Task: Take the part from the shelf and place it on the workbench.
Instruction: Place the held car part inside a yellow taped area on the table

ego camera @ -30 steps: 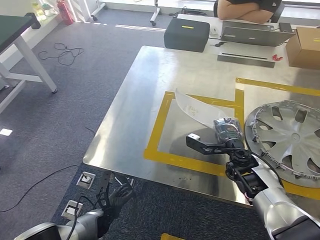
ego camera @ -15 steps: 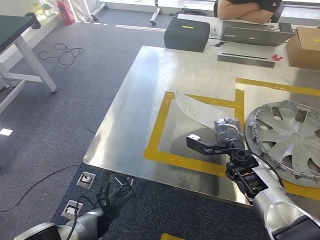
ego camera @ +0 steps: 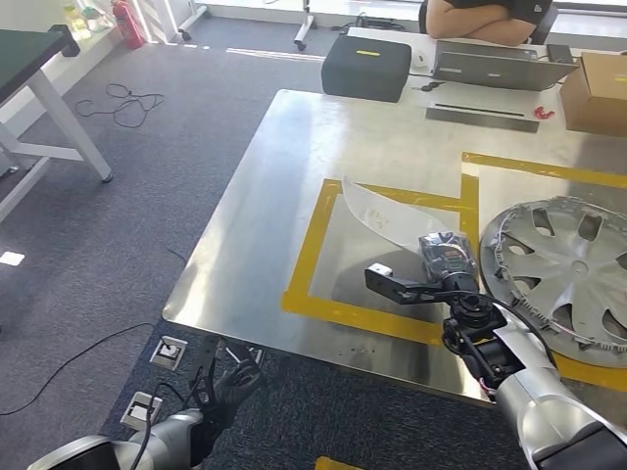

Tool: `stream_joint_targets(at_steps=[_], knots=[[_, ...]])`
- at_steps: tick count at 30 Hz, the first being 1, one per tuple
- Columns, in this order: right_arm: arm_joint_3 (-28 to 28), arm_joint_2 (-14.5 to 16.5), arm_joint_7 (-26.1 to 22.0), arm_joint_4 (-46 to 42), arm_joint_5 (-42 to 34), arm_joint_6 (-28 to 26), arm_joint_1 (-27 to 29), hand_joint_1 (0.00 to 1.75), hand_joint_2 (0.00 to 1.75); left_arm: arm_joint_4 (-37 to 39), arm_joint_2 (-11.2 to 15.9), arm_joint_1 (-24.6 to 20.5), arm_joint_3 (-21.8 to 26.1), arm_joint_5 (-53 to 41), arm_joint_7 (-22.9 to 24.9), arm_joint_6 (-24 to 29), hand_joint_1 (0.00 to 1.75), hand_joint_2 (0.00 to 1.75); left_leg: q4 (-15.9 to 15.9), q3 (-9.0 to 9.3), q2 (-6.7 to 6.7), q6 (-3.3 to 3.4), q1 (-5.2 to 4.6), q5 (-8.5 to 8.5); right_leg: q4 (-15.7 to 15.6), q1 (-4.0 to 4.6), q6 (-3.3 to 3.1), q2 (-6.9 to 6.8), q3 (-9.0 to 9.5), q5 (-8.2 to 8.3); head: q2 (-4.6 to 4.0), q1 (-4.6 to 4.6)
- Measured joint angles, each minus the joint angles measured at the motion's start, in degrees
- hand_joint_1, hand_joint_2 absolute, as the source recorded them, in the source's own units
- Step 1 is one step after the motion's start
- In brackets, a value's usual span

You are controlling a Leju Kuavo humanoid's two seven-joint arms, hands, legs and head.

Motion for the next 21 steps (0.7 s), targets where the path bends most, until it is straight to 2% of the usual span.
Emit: stream_joint_targets(at_steps=[21], knots=[[0.00, 0.00, 0.00, 0.04, -0.01, -0.01, 0.00, 1.75, 1.75, 0.00, -0.01, 0.00, -0.23, 0.00, 0.00, 0.00, 0.00, 1.75, 0.00, 0.00, 0.00, 0.00, 0.00, 0.00, 0.00, 0.00, 0.00, 0.01, -0.01, 0.00, 0.00, 0.00]])
